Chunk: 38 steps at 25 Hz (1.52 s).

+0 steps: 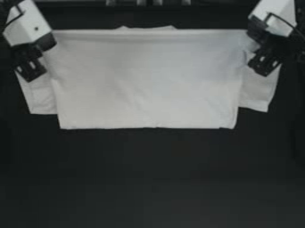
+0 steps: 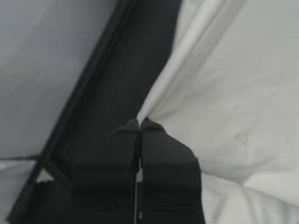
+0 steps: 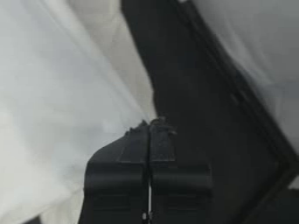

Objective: Fold shirt

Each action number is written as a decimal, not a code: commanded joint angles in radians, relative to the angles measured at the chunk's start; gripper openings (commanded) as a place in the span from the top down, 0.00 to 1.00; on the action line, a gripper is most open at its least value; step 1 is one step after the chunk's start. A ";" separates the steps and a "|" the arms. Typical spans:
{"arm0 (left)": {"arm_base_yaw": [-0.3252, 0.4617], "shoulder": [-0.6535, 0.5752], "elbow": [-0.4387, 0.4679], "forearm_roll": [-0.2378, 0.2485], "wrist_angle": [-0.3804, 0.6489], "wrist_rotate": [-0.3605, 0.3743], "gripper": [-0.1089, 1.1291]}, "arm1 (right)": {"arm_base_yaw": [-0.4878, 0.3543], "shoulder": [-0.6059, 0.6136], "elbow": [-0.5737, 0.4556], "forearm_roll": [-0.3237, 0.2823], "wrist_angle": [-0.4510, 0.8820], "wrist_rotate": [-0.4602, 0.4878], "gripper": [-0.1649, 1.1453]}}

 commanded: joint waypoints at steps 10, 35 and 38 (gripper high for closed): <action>0.227 0.230 -0.087 -0.005 -0.187 0.064 0.87 | -0.285 0.124 0.006 0.000 -0.242 -0.035 0.81; 0.365 0.589 -0.149 -0.003 -0.341 0.077 0.87 | -0.453 0.453 0.008 0.044 -0.546 -0.020 0.81; 0.373 0.604 -0.150 -0.002 -0.356 0.077 0.87 | -0.463 0.472 0.005 0.044 -0.555 -0.023 0.81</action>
